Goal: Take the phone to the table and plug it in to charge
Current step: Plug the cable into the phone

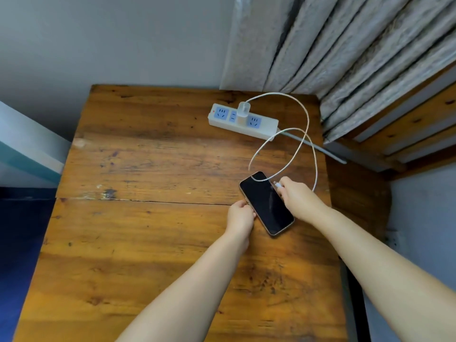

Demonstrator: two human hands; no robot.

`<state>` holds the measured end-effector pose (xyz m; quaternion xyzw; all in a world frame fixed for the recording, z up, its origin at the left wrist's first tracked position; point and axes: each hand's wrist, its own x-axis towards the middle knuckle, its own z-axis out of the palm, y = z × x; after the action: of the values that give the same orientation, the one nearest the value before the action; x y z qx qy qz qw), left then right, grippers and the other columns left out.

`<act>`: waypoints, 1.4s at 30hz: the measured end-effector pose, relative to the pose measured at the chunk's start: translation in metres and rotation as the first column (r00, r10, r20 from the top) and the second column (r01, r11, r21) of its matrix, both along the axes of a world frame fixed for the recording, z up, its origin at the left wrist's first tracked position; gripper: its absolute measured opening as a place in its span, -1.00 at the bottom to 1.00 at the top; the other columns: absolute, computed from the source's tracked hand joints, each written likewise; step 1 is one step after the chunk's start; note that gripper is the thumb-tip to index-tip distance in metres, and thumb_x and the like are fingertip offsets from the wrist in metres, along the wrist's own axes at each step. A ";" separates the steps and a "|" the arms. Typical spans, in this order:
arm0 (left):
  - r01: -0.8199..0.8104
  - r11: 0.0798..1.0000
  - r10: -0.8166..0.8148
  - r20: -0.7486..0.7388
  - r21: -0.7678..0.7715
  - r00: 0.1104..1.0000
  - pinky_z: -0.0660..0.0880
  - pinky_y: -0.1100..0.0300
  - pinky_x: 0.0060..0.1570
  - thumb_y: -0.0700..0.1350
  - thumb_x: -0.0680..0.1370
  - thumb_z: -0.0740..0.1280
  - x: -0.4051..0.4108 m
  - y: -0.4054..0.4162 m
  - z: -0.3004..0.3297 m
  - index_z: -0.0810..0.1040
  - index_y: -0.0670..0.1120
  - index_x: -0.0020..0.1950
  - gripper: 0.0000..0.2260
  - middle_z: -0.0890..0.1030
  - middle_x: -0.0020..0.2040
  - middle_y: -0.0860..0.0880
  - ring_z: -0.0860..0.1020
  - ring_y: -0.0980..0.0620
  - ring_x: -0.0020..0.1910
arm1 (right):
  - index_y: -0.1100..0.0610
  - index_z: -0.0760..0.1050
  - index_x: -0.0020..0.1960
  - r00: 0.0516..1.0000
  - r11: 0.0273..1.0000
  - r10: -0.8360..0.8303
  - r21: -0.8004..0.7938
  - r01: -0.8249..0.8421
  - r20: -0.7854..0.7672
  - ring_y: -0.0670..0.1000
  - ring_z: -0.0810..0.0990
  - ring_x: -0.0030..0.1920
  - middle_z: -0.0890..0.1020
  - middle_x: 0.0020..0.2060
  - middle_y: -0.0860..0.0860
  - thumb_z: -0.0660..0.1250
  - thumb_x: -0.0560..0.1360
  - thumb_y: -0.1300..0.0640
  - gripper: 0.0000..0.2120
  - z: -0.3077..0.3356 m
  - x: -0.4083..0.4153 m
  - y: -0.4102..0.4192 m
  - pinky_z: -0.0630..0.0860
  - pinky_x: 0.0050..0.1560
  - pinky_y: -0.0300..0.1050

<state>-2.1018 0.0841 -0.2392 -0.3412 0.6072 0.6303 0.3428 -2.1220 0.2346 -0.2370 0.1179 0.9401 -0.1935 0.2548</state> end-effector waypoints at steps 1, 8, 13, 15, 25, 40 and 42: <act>-0.006 1.000 0.006 0.007 0.000 1.000 0.51 0.17 -0.05 -0.17 0.62 0.05 -0.001 0.003 0.000 0.40 -0.11 0.34 -0.68 0.55 -0.11 0.03 0.53 0.07 -0.07 | 0.07 0.37 -0.02 0.999 0.998 -0.054 -0.045 0.054 0.009 -0.02 0.56 -0.27 0.58 -0.20 0.04 0.05 0.61 0.09 -0.85 0.000 0.000 -0.001 0.42 -0.38 -0.15; -0.148 0.986 0.147 0.018 0.073 0.989 0.53 -0.05 0.11 0.20 0.60 -0.02 -0.009 -0.004 0.001 0.42 -0.01 0.29 -0.56 0.60 0.08 -0.08 0.58 -0.06 0.02 | 0.04 0.46 0.00 0.949 0.863 -0.297 -0.394 0.316 0.109 -0.07 0.61 -0.11 0.61 -0.11 -0.01 0.07 0.60 0.09 -0.81 0.012 0.006 -0.018 0.53 -0.19 -0.24; -0.203 0.941 0.219 -0.029 0.269 0.975 0.62 0.00 -0.09 0.30 0.55 0.02 -0.031 -0.058 0.013 0.58 -0.04 0.12 -0.47 0.70 0.00 -0.12 0.67 -0.10 -0.05 | 0.06 0.42 0.15 0.930 0.714 -0.360 -0.619 0.327 0.077 -0.11 0.59 -0.01 0.59 0.05 -0.02 0.05 0.62 0.07 -0.79 0.027 -0.001 -0.063 0.57 -0.11 -0.25; -0.200 0.859 0.233 -0.011 0.471 0.973 0.62 -0.03 -0.04 0.33 0.52 0.00 -0.038 -0.081 0.016 0.65 -0.02 0.08 -0.42 0.69 0.06 -0.14 0.65 -0.11 0.04 | 0.06 0.42 0.14 0.928 0.646 -0.362 -0.695 0.316 0.085 -0.11 0.60 0.01 0.58 0.07 -0.04 0.06 0.62 0.07 -0.80 0.038 -0.013 -0.076 0.57 -0.12 -0.27; -0.333 0.517 0.528 0.013 0.788 0.849 0.53 -0.12 0.12 0.37 0.50 -0.01 -0.071 -0.158 0.021 0.50 -0.15 0.25 -0.32 0.64 0.07 -0.19 0.63 -0.12 0.01 | 0.07 0.54 -0.08 0.989 0.593 -0.103 -0.792 0.144 0.102 -0.12 0.55 -0.35 0.61 -0.36 -0.09 0.15 0.59 0.07 -0.78 0.056 -0.020 -0.138 0.47 -0.34 -0.29; -0.383 0.463 0.600 0.035 0.799 0.799 0.54 -0.01 0.09 0.36 0.50 0.07 -0.073 -0.189 0.029 0.41 -0.12 0.36 -0.33 0.59 0.12 -0.15 0.56 -0.11 0.09 | -0.04 0.55 0.02 0.986 0.484 0.043 -0.867 0.122 0.163 -0.07 0.57 -0.38 0.67 -0.25 -0.04 0.13 0.60 0.03 -0.79 0.059 -0.005 -0.195 0.42 -0.42 -0.32; -0.390 0.471 0.603 0.034 0.791 0.797 0.54 0.00 0.08 0.36 0.50 0.05 -0.073 -0.190 0.030 0.40 -0.12 0.37 -0.33 0.59 0.11 -0.15 0.56 -0.10 0.08 | 0.06 0.55 0.02 0.982 0.480 0.043 -0.866 0.142 0.184 -0.07 0.57 -0.41 0.66 -0.28 -0.03 0.13 0.60 0.07 -0.77 0.059 -0.006 -0.198 0.41 -0.44 -0.32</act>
<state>-2.1744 -0.1057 -0.2092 -0.2429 0.1919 0.9347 0.1745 -2.1280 0.0366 -0.1782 0.0157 0.6791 -0.6409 0.3576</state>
